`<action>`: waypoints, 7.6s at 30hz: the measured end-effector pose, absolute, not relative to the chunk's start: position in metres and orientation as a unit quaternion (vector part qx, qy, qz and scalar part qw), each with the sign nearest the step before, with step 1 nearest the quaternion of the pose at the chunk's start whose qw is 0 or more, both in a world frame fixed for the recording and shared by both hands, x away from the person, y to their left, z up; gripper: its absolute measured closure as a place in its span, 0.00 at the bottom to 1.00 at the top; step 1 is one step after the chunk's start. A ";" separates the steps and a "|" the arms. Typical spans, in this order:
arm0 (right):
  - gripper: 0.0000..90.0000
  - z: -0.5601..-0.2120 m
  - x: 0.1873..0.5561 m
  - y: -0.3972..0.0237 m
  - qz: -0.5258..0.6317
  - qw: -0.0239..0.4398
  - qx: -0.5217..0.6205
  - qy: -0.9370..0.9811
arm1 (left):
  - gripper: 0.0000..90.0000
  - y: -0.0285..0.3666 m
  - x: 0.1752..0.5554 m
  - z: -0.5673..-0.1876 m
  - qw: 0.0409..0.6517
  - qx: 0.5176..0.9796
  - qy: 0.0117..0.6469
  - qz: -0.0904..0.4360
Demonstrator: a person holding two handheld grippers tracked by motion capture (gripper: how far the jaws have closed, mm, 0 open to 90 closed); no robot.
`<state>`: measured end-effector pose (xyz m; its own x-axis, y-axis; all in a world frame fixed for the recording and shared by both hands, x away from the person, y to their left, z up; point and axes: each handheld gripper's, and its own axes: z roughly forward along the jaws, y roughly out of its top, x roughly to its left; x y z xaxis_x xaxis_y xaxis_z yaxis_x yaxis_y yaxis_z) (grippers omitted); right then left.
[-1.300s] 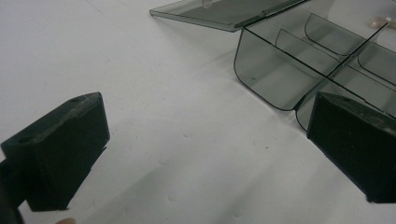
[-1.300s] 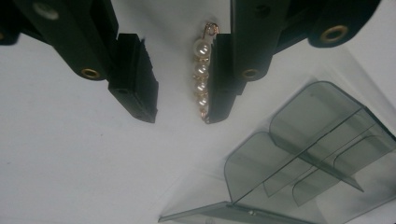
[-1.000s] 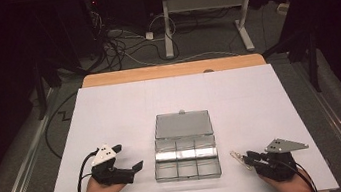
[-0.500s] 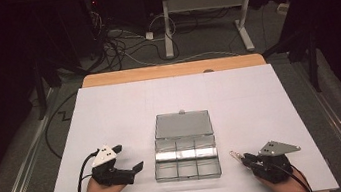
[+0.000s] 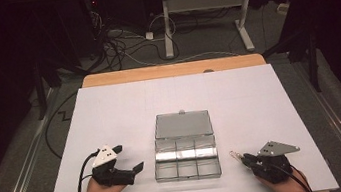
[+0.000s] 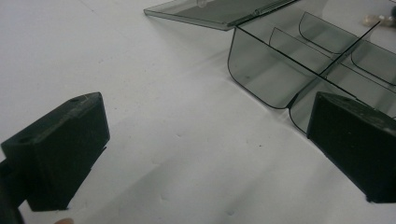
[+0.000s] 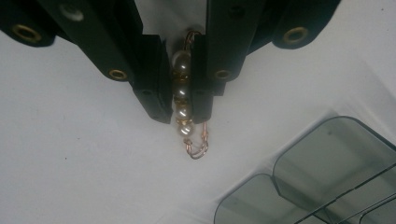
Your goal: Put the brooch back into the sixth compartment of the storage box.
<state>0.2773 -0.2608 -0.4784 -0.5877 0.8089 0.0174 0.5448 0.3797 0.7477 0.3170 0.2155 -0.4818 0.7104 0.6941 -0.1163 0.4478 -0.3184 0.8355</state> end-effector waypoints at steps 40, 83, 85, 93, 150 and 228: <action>0.91 -0.461 0.274 -0.272 0.416 0.178 0.414 0.790 | 0.00 0.215 0.319 -0.482 0.459 0.804 0.357 0.127; 0.90 -0.461 0.271 -0.255 0.424 0.152 0.391 0.803 | 0.00 0.216 0.319 -0.482 0.461 0.804 0.355 0.126; 0.90 -0.461 0.271 -0.254 0.424 0.151 0.389 0.804 | 0.00 0.216 0.319 -0.482 0.461 0.803 0.356 0.124; 0.90 -0.460 0.270 -0.253 0.423 0.151 0.388 0.805 | 0.00 0.215 0.319 -0.482 0.461 0.804 0.354 0.124; 0.91 -0.433 0.269 -0.196 0.461 0.147 0.335 0.808 | 0.00 0.215 0.319 -0.482 0.461 0.805 0.352 0.123; 0.89 -0.459 0.274 -0.170 0.424 0.130 0.349 0.826 | 0.00 0.215 0.319 -0.482 0.460 0.806 0.351 0.123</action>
